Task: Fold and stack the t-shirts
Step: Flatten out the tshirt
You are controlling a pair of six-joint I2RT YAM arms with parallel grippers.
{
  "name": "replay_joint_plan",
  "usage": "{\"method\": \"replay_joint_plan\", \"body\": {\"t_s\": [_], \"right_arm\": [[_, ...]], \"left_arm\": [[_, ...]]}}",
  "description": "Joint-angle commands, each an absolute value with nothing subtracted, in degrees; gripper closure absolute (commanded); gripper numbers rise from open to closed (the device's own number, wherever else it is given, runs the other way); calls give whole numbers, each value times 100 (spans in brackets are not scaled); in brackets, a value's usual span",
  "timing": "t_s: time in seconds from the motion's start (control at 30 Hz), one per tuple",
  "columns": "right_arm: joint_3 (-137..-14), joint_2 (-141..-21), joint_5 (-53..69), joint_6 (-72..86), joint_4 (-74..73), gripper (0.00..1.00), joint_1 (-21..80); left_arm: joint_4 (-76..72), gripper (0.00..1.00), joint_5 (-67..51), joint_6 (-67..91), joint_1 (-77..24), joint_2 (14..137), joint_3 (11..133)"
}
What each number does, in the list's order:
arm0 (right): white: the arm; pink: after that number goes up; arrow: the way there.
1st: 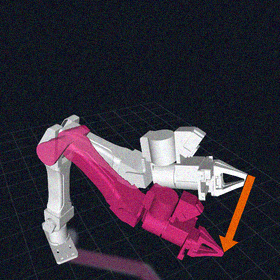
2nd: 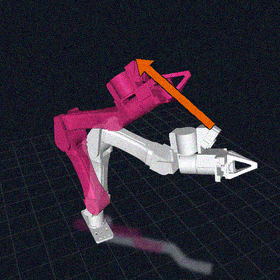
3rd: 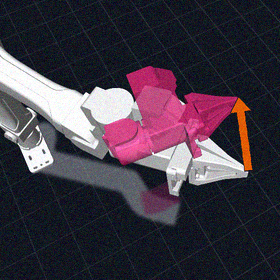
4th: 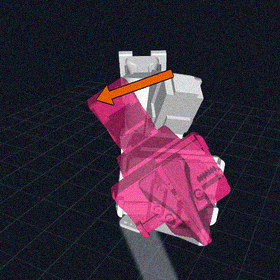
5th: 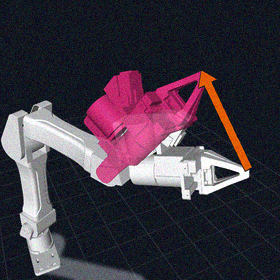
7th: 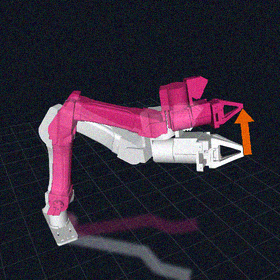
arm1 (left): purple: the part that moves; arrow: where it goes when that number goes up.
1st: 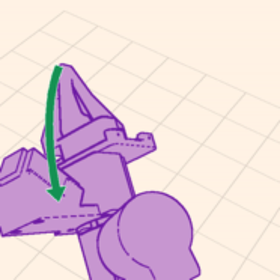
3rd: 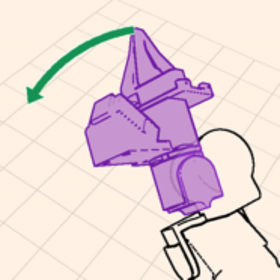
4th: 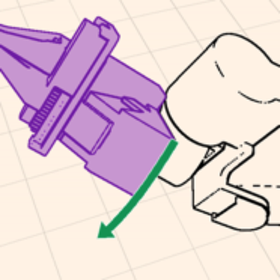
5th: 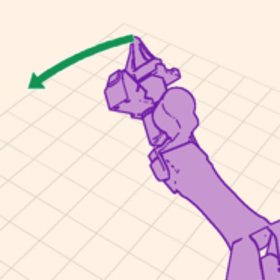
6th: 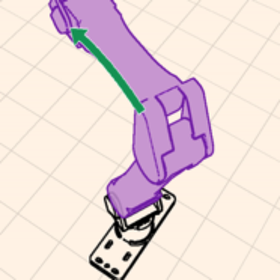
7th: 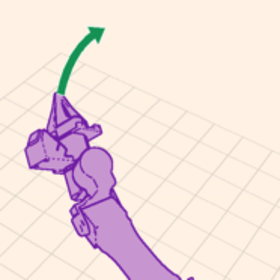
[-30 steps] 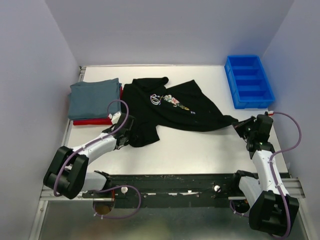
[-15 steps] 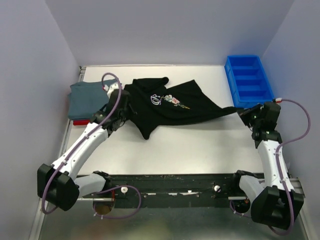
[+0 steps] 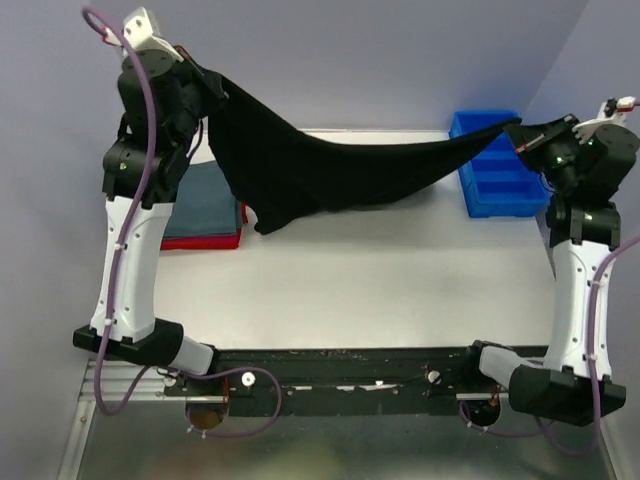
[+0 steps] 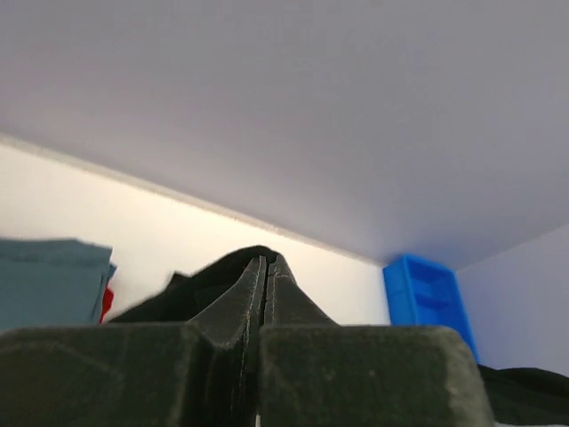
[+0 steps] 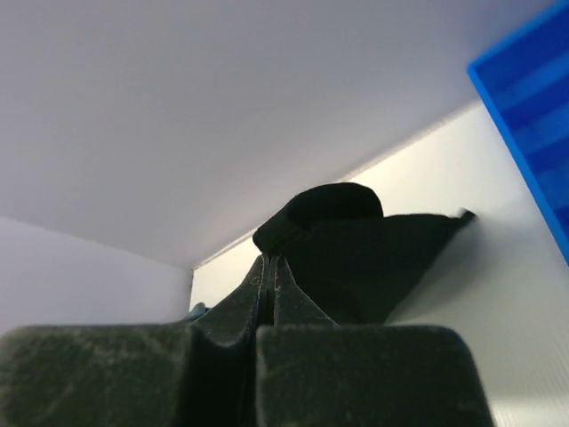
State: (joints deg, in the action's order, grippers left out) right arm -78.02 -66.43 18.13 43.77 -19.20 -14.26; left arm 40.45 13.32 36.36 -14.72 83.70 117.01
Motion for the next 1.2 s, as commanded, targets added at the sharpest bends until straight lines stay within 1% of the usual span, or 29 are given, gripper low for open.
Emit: {"method": "replay_joint_plan", "body": {"t_s": [0.0, 0.17, 0.27, 0.37, 0.47, 0.57, 0.6, 0.67, 0.73, 0.77, 0.8, 0.87, 0.97, 1.0, 1.07, 1.17], "right_arm": [[-8183, -5873, 2460, 4026, -1847, 99, -1450], [-7840, -4766, 2172, 4008, -1398, 99, -1450], [-7945, -4413, 1978, 3885, -1406, 99, -1450], [-8366, -4429, 1943, 3797, -1626, 99, -1450], [-8831, -4561, 1794, 3823, -1696, 99, -1450], [-9631, -4886, 1670, 3788, -2047, 99, -1450], [-9746, -5000, 1653, 3805, -2135, 99, -1459], [-9730, -5158, 1600, 3902, -2258, 99, -1450], [-9415, -5325, 1608, 4033, -2285, 99, -1450], [-8943, -5709, 1791, 4260, -2303, 99, -1450], [-8712, -5878, 1932, 4324, -2251, 99, -1450], [-8352, -6317, 2292, 4464, -2067, 99, -1441], [-8007, -7011, 2820, 4728, -1592, 99, -1415], [-8016, -7283, 2934, 4798, -1434, 99, -1380], [-8339, -7802, 3111, 4860, -1292, 99, -1327], [-9794, -8628, 3164, 4773, -1632, 99, -1345]], "left_arm": [[4081, 100, 1249, 3120, -1459, 7877, 12464], [2359, 100, 1116, 2892, -1468, 6532, 11156], [1637, 100, 1099, 2646, -1468, 6057, 10767], [1275, 100, 1064, 2479, -1468, 6020, 11011], [1388, 100, 985, 2382, -1468, 6546, 12081], [1503, 100, 809, 2443, -1468, 7267, 13172], [1494, 100, 800, 2522, -1459, 7408, 13305], [1415, 100, 826, 2628, -1468, 7523, 13185], [1258, 100, 940, 2733, -1459, 7489, 12581], [848, 100, 1106, 2847, -1459, 7375, 11202], [765, 100, 1229, 2926, -1450, 7391, 10780], [642, 100, 1257, 3084, -1406, 7540, 10014], [344, 100, 1082, 3374, -1310, 8031, 9458], [256, 100, 933, 3462, -1275, 8251, 9527], [228, 100, 608, 3446, -1248, 8830, 10113], [430, 100, 335, 3296, -1257, 9674, 11797]]}}
